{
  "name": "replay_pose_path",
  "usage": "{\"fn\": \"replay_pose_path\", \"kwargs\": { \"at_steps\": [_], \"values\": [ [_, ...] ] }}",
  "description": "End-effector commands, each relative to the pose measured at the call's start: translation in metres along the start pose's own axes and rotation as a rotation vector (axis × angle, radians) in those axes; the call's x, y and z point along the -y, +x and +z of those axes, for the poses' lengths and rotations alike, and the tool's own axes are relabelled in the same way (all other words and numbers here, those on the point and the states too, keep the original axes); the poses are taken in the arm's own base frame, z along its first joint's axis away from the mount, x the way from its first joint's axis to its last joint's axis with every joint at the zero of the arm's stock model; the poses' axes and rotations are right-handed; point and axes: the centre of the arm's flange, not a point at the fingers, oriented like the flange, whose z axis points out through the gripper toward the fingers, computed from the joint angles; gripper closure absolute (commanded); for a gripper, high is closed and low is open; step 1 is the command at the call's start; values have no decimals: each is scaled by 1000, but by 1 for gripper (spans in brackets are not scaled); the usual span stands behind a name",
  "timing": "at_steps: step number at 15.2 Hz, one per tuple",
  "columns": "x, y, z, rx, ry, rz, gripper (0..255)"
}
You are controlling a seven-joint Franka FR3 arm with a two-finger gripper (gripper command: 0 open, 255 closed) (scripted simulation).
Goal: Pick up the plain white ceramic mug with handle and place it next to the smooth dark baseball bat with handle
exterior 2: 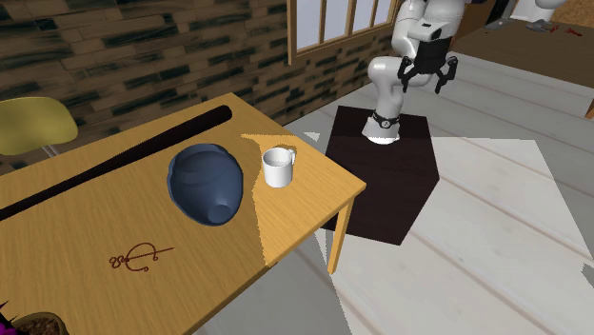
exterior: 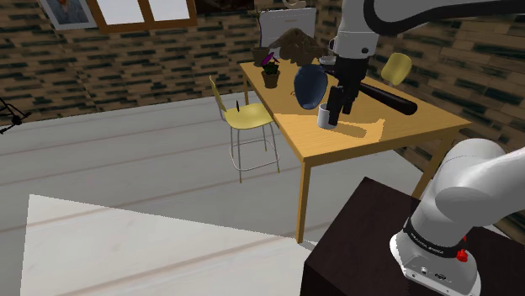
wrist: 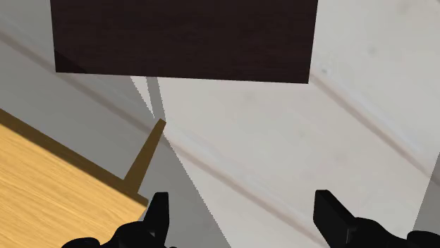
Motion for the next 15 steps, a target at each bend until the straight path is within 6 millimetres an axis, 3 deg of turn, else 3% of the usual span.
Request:
{"fn": "replay_pose_path", "kwargs": {
  "at_steps": [1, 15],
  "values": [
    [0, 0, 0, 0, 0, 0, 0],
    [-149, 80, 62, -4, -33, 5, 0]
  ]
}}
